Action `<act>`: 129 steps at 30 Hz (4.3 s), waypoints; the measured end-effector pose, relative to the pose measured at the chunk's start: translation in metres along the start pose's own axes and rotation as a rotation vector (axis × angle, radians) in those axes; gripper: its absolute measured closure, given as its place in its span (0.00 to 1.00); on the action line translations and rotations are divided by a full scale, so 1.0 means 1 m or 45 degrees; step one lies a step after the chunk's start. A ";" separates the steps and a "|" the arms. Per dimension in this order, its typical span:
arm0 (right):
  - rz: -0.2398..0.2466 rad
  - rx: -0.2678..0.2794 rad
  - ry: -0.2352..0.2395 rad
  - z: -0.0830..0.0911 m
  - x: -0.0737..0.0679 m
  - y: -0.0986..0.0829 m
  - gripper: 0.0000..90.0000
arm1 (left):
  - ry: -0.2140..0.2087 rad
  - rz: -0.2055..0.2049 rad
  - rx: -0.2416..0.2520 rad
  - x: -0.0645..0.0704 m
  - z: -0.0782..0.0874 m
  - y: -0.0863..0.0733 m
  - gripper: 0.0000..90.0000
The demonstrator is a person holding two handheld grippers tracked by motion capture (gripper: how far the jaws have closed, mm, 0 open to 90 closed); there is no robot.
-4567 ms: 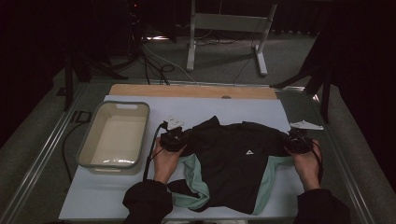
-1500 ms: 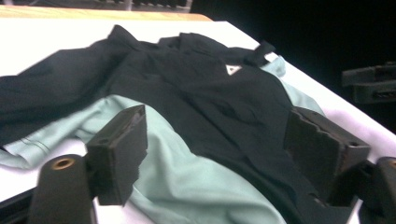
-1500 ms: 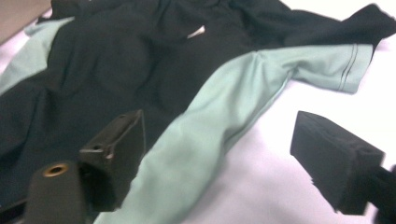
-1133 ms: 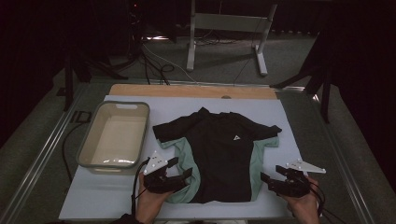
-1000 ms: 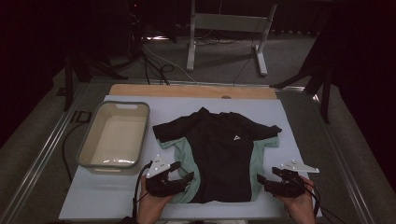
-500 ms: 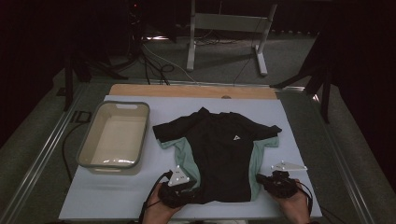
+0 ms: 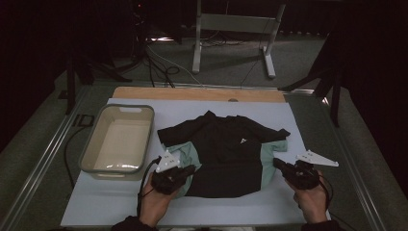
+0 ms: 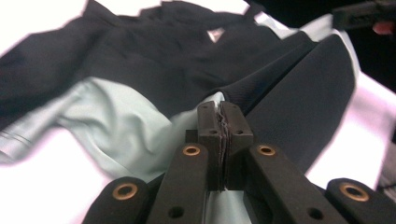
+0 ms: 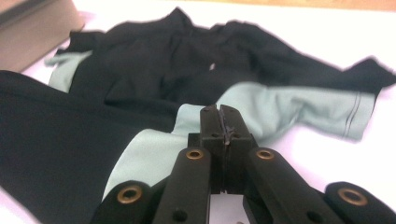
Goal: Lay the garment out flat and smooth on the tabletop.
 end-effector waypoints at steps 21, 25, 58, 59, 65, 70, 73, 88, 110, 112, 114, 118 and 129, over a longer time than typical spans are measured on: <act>-0.009 -0.088 -0.073 -0.054 0.004 0.049 0.64 | 0.192 0.202 0.020 -0.051 -0.045 0.033 0.99; 0.004 -0.033 -0.077 -0.037 -0.001 0.039 0.48 | 0.195 0.209 0.013 -0.053 -0.046 0.033 0.99; 0.082 0.080 0.037 -0.015 -0.049 0.018 0.96 | 0.149 0.191 0.026 -0.045 -0.047 0.035 0.98; 0.083 0.097 0.033 -0.012 -0.048 0.022 0.96 | 0.150 0.187 0.023 -0.044 -0.048 0.036 0.98; 0.136 0.038 -0.030 -0.028 -0.042 0.031 0.96 | 0.182 0.205 0.026 -0.047 -0.053 0.038 0.98; 0.119 -0.050 -0.051 -0.057 -0.034 0.030 0.96 | 0.223 0.213 0.021 -0.052 -0.056 0.039 0.97; 0.108 -0.096 -0.047 -0.071 -0.030 0.032 0.95 | 0.241 0.216 0.020 -0.053 -0.057 0.038 0.94; 0.113 -0.048 0.010 -0.049 -0.031 0.029 0.38 | 0.172 0.111 0.097 -0.030 -0.033 0.032 0.40; 0.132 -0.197 0.008 -0.037 -0.028 -0.037 0.52 | 0.120 0.030 0.058 -0.008 -0.017 -0.010 0.41; 0.141 -0.217 0.010 -0.042 -0.031 -0.038 0.58 | 0.112 0.033 0.059 -0.007 -0.017 -0.012 0.41; 0.154 -0.246 0.024 -0.047 -0.033 -0.039 0.63 | 0.109 0.021 0.055 -0.005 -0.018 -0.012 0.41; 0.183 -0.275 0.036 -0.055 -0.039 -0.037 0.68 | 0.095 -0.004 0.057 0.001 -0.020 -0.008 0.41; 0.213 -0.192 0.129 -0.053 -0.060 -0.009 0.96 | 0.044 -0.071 0.022 0.019 -0.041 0.001 0.43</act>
Point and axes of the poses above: each handheld gripper's, and its own axes: z roughly backward along the jaws, y roughly out of its top, x roughly to its right, the point moved 1 cm from there along -z, roughly forward along the jaws, and after that the axes turned 3 degrees about -x, right-handed, at the moved point
